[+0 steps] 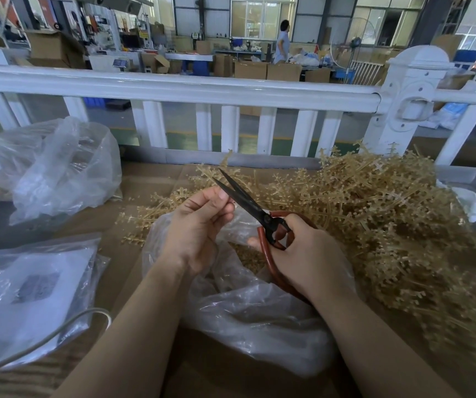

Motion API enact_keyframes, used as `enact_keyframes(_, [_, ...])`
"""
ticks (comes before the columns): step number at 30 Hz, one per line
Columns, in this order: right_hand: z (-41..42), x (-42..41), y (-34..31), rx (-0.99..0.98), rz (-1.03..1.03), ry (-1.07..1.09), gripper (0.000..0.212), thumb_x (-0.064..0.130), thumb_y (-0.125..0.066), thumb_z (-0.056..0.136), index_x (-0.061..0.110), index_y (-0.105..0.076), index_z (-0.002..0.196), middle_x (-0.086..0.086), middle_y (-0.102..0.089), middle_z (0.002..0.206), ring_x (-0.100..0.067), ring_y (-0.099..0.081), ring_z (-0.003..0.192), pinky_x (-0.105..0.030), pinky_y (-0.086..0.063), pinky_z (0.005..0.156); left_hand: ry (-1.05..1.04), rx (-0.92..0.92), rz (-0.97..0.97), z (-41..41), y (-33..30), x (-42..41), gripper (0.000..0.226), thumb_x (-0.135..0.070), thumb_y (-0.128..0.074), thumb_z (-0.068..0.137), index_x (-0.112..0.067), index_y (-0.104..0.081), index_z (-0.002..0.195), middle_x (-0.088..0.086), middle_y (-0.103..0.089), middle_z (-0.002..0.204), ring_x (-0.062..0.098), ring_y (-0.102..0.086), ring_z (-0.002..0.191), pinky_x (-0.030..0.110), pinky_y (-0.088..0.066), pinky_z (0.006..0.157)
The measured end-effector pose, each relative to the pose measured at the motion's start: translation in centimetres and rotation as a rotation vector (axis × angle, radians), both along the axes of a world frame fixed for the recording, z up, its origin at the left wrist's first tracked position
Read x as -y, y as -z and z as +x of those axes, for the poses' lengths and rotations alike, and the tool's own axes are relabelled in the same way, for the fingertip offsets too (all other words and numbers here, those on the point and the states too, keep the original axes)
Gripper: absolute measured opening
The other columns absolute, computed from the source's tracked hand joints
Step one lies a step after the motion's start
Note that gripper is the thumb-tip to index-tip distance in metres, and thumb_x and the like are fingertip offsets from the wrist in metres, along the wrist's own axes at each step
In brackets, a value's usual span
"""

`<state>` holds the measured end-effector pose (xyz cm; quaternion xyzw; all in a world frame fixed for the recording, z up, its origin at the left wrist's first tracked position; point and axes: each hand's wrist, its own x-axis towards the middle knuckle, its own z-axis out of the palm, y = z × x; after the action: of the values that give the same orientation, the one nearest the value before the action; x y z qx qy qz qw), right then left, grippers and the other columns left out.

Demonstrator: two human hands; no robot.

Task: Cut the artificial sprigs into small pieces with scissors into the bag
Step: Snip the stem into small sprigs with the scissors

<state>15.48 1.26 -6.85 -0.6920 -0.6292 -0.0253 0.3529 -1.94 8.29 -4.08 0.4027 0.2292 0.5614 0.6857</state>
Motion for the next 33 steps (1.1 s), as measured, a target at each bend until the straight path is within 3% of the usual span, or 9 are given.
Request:
enact_keyframes(7, [0.12, -0.19, 0.08, 0.042, 0.026, 0.048, 0.054, 0.088, -0.051, 0.078, 0.035, -0.043, 0.089, 0.018, -0.059, 0.075, -0.004, -0.059, 0.064, -0.028, -0.052, 0.052, 0.029, -0.052, 0.109, 0.18, 0.05, 0.12, 0.006, -0.008, -0.062, 0.079, -0.003, -0.064, 0.082, 0.004, -0.061, 0.070, 0.010, -0.057, 0.066, 0.020, -0.052, 0.071])
enact_keyframes(17, [0.08, -0.22, 0.17, 0.054, 0.032, 0.041, 0.060, 0.093, -0.044, 0.076, 0.034, -0.044, 0.083, 0.016, -0.060, 0.072, -0.004, -0.061, 0.063, -0.032, -0.056, 0.053, 0.000, -0.086, 0.110, 0.16, 0.14, -0.02, 0.011, -0.008, -0.063, 0.075, 0.002, -0.059, 0.079, 0.006, -0.060, 0.067, 0.010, -0.058, 0.063, 0.020, -0.053, 0.069])
enact_keyframes(26, [0.04, -0.15, 0.21, 0.064, 0.072, 0.031, 0.064, 0.094, -0.039, 0.077, 0.030, -0.042, 0.074, 0.016, -0.057, 0.062, -0.002, -0.057, 0.054, -0.030, -0.054, 0.050, 0.043, -0.053, 0.131, 0.16, 0.02, 0.21, 0.015, -0.009, -0.063, 0.079, -0.014, -0.075, 0.070, 0.002, -0.062, 0.067, 0.009, -0.057, 0.064, 0.020, -0.052, 0.071])
enact_keyframes(33, [-0.02, 0.19, -0.11, 0.053, 0.045, 0.021, 0.070, 0.095, -0.036, 0.073, 0.028, -0.053, 0.082, 0.014, -0.064, 0.071, -0.008, -0.065, 0.065, -0.033, -0.058, 0.058, 0.037, -0.048, 0.140, 0.27, 0.06, 0.20, 0.015, -0.011, -0.064, 0.078, -0.016, -0.078, 0.074, -0.001, -0.065, 0.068, 0.007, -0.058, 0.064, 0.019, -0.053, 0.072])
